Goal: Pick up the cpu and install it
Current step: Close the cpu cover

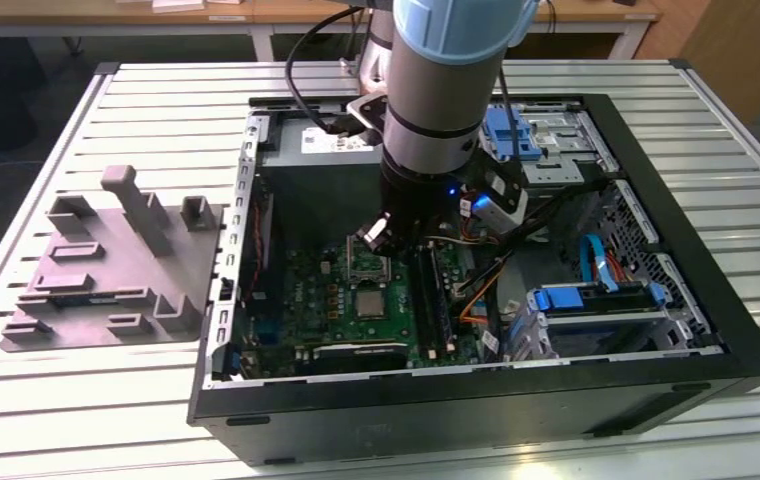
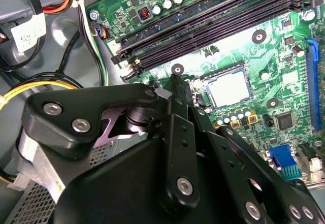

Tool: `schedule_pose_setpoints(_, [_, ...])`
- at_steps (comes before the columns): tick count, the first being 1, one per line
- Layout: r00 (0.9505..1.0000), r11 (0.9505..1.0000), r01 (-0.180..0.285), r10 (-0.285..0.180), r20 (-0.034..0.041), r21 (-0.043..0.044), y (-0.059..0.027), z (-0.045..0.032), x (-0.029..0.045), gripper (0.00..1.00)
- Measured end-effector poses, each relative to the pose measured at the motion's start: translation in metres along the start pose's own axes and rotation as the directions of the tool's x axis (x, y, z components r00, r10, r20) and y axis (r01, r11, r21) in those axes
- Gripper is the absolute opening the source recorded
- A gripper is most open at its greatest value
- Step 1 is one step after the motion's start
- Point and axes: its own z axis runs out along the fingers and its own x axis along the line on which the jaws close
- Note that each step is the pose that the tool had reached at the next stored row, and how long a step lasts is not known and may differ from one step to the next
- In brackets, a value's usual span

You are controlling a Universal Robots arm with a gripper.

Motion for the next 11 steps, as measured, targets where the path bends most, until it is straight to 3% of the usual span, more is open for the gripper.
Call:
schedule_pose_setpoints(6, [1.0000,1.0000,0.001,-0.001,-0.0001,0.0000,-0.0003,0.0001,-0.0006,0.11])
schedule_pose_setpoints(8, [0.9997,0.9997,0.023,-0.023,-0.0017,-0.0003,-0.0008,0.0001,-0.0012,0.11])
schedule_pose_setpoints(11, [0.9991,0.9991,0.042,-0.042,0.0040,-0.0099,-0.0019,0.0003,-0.0028,0.11])
